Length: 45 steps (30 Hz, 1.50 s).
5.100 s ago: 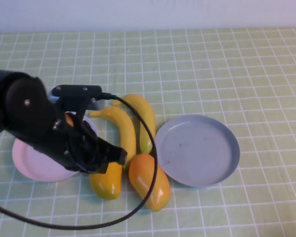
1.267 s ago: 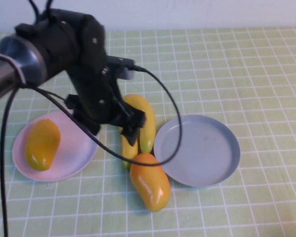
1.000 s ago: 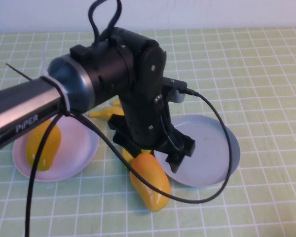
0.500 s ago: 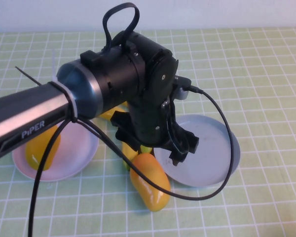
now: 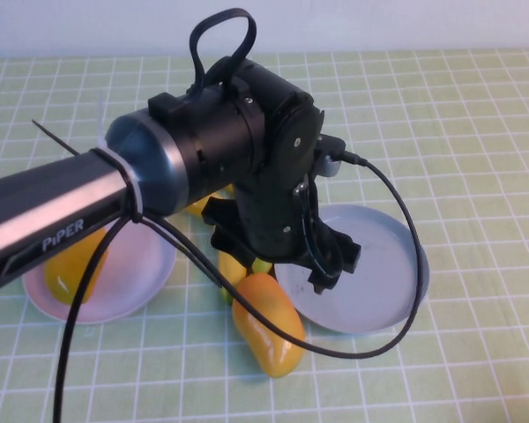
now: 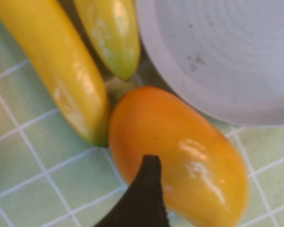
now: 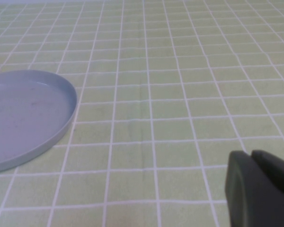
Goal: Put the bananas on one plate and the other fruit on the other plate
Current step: Put one type of fruit in the left plate
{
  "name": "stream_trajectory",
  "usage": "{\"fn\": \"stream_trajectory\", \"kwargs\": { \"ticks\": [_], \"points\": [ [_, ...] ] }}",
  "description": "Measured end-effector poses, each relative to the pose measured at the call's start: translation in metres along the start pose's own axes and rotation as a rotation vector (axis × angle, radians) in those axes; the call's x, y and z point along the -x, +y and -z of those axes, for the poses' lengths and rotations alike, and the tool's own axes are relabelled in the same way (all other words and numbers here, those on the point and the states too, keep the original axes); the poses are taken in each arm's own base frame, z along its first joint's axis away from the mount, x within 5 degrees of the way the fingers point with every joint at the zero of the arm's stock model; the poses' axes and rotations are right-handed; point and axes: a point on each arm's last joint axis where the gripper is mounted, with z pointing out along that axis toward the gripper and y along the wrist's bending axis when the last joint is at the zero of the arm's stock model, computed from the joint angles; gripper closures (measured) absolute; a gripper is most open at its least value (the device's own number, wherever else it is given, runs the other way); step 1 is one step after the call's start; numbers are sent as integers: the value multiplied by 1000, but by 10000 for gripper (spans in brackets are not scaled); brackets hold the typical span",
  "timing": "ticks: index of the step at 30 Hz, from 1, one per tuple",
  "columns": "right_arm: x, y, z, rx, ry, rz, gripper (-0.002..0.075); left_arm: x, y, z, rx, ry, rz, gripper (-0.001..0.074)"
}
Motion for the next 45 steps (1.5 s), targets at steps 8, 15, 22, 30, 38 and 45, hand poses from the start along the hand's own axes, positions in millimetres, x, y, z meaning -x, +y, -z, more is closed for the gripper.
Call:
{"fn": "stream_trajectory", "kwargs": {
  "ticks": [8, 15, 22, 30, 38, 45],
  "points": [
    [0, 0, 0, 1, 0, -2, 741, -6, -15, -8, -47, -1, -3, 70],
    [0, 0, 0, 1, 0, -2, 741, -19, -12, -29, -27, 65, 12, 70],
    [0, 0, 0, 1, 0, -2, 741, -16, -2, -30, -16, 65, 223, 70],
    [0, 0, 0, 1, 0, -2, 741, -13, 10, -30, 2, 70, 351, 70],
    [0, 0, 0, 1, 0, -2, 741, -16, 11, -43, 23, 140, 372, 70],
    [0, 0, 0, 1, 0, -2, 742, -14, 11, -55, 34, 149, 370, 70]
  ]
}}
